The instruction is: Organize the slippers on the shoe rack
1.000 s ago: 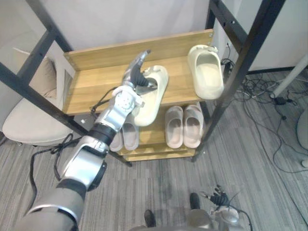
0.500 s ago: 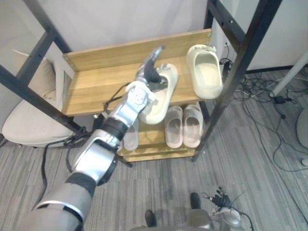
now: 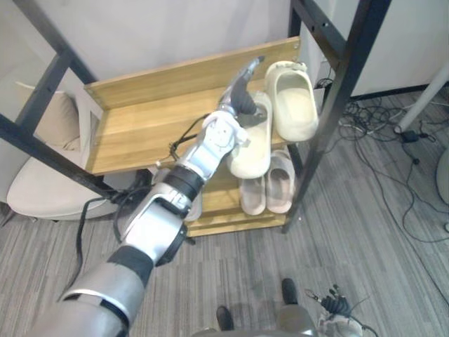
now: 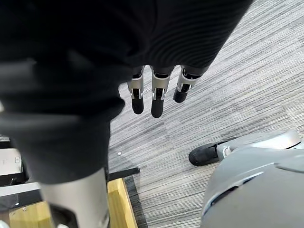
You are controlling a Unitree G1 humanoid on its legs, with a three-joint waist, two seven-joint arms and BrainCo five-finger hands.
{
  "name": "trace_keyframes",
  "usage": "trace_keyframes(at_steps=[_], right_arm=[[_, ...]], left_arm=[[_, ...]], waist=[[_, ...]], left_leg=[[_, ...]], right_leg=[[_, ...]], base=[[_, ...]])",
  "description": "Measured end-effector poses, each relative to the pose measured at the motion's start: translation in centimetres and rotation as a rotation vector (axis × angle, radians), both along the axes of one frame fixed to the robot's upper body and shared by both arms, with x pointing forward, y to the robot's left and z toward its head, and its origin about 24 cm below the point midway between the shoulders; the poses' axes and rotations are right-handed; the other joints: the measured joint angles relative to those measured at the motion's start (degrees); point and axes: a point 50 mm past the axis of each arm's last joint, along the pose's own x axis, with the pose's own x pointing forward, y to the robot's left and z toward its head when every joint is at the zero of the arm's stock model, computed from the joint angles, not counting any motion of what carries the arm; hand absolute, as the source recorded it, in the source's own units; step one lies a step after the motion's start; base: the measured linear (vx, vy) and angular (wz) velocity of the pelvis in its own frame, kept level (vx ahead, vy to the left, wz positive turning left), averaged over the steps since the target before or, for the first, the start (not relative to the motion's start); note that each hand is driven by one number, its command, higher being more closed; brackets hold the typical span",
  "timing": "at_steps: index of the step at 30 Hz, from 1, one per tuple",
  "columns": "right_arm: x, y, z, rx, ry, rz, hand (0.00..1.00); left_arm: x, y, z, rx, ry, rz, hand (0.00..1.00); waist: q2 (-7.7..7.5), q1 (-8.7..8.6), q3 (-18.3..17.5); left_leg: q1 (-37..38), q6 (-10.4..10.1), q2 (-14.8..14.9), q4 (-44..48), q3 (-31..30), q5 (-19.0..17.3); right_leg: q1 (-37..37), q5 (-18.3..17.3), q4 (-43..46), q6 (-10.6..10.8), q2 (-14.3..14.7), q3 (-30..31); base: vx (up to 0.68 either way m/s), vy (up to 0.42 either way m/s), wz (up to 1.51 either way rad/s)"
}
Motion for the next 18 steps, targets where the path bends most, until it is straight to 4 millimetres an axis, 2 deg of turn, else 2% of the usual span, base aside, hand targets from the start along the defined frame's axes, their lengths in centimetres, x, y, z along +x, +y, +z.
trace_keyframes(at_steps=[5, 14, 17, 18], right_arm=[[-0.1, 0.0, 0.0, 0.0, 0.003, -0.002, 0.0], [-0.2, 0.0, -0.1, -0.001, 0.007, -0.001, 0.0], [-0.2, -0.1, -0.2, 0.0, 0.013, 0.0, 0.0], [-0.3, -0.1, -0.3, 0.0, 0.021, 0.001, 0.0]], left_arm=[[-0.1, -0.5, 0.0, -0.017, 0.006, -0.013, 0.0], [0.1, -0.2, -0.4, -0.017, 0.024, 0.002, 0.0], [0.1, 0.3, -1.3, -0.018, 0.046, 0.014, 0.0], [0.1, 0.7, -2.2, -0.025, 0.071, 0.026, 0.0]], waist=[[0.0, 0.42, -0.01], [-0.01, 0.44, -0.01], [-0.04, 0.44, -0.03], [-0.06, 0.44, -0.02]], left_leg=[[0.02, 0.01, -0.04, 0.0, -0.33, 0.02], [0.13, 0.03, -0.09, 0.35, -1.25, 0.06], [0.43, 0.02, -0.02, 0.69, -1.38, 0.05], [1.03, -0.02, 0.05, 0.68, -1.39, 0.03]], right_leg=[[0.26, 0.0, 0.0, 0.01, -0.06, -0.51], [0.94, -0.01, -0.01, -0.01, -0.11, -1.14], [1.55, 0.01, -0.03, -0.05, -0.01, -1.38], [2.16, 0.01, -0.06, -0.05, 0.05, -1.49]], base=[[-0.01, -0.013, 0.02], [-0.02, -0.019, 0.04], [-0.04, -0.031, 0.03], [-0.06, -0.034, -0.01]])
